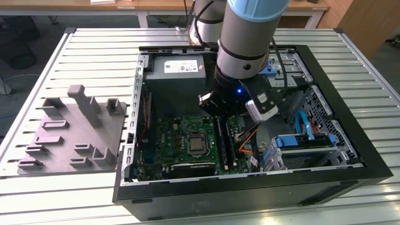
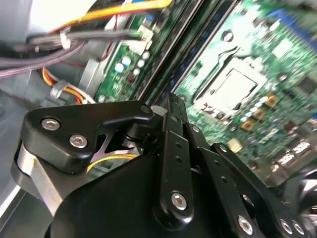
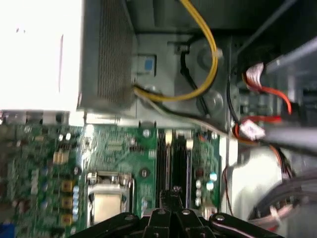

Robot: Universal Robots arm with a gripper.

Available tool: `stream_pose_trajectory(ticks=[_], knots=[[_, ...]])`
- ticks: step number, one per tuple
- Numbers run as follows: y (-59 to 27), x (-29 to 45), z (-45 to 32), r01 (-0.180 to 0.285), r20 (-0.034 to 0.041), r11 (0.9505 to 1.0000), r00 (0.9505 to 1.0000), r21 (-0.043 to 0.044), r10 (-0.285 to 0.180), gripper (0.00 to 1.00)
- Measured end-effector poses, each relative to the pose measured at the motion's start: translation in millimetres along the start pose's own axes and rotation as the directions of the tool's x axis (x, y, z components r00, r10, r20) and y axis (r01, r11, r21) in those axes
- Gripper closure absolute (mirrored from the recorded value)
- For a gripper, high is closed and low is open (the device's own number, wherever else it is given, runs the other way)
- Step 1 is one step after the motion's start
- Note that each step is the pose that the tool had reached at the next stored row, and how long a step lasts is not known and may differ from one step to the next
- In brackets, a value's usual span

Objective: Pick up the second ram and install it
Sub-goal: 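Press down the second ram until it locks into place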

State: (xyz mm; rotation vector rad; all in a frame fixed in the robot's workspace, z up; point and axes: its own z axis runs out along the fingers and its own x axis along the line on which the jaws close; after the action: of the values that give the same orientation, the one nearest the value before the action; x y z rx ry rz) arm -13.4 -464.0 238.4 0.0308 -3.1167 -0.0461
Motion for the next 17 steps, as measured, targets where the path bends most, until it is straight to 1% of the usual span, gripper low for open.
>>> stream_pose_trajectory(ticks=[3, 5, 10, 17], knots=[[9.2, -0.3, 5.8, 0.0, 0.0001, 1.0, 1.0, -0.0017, 0.0, 0.9], [11.6, -0.5, 9.5, 0.0, 0.0002, 1.0, 1.0, -0.0028, 0.0, 0.9], [11.9, -0.6, 15.6, 0.0, 0.0001, 1.0, 1.0, -0.0027, 0.0, 0.9], [11.8, -0.7, 20.2, 0.0, -0.0003, 1.0, 1.0, -0.0018, 0.0, 0.9]])
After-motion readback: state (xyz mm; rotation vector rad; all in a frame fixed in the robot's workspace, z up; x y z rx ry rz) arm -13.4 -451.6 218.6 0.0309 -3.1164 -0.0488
